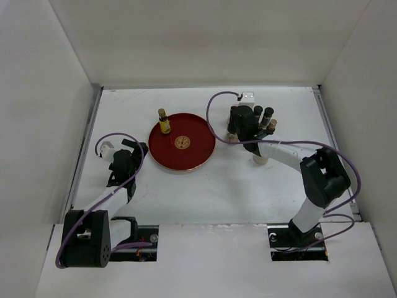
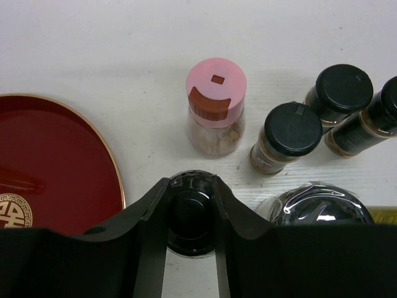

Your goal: Organize the condiment bottles

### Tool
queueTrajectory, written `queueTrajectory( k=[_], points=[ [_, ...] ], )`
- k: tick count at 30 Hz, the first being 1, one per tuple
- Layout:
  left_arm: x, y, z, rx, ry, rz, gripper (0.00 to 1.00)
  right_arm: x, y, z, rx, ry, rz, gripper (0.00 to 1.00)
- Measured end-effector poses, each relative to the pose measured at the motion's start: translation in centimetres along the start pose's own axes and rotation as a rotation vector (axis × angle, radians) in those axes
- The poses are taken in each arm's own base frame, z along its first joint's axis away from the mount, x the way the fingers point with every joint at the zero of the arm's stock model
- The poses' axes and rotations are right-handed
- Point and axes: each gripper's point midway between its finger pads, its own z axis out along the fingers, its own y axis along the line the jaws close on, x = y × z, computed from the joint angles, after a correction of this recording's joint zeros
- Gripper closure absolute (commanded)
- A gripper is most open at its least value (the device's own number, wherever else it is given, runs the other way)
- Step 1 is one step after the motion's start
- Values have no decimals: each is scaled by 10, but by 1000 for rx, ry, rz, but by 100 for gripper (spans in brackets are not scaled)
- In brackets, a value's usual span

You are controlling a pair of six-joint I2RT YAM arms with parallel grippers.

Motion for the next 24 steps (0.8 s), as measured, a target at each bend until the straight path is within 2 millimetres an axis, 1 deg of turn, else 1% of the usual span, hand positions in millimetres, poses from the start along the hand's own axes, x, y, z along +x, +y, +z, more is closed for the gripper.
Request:
queueTrajectory(
  k=[5, 7, 10, 12, 14, 16, 18, 20, 21, 24],
  points=[
    [0, 0, 0, 0, 1, -1, 0, -3, -2, -3, 18, -12, -7, 72],
    [0, 0, 0, 1, 0, -1, 0, -11, -1, -9, 21, -33, -14, 72],
    [0, 0, 0, 1, 1, -2, 0, -31, 14, -27, -9, -82, -23, 72],
    [1, 0, 1, -1, 2, -4, 0, -47, 32, -37, -45, -119, -29, 72],
    [2, 2, 2, -5, 8, -4, 0, -67, 54, -43, -88, -156, -23, 72],
    [4, 2, 2, -6, 12, -4, 0, -86, 78, -44, -127, -191, -14, 73],
    [4, 2, 2, -4, 13, -6, 0, -103, 104, -37, -165, -222, -1, 73],
    [3, 1, 2, -3, 12, -7, 0, -111, 127, -27, -199, -238, 4, 73],
    [3, 1, 2, -3, 12, -8, 0, -111, 139, -20, -217, -239, 3, 73],
    [3, 0, 2, 1, 11, -11, 0, -100, 164, 2, -248, -218, -10, 73]
  ],
)
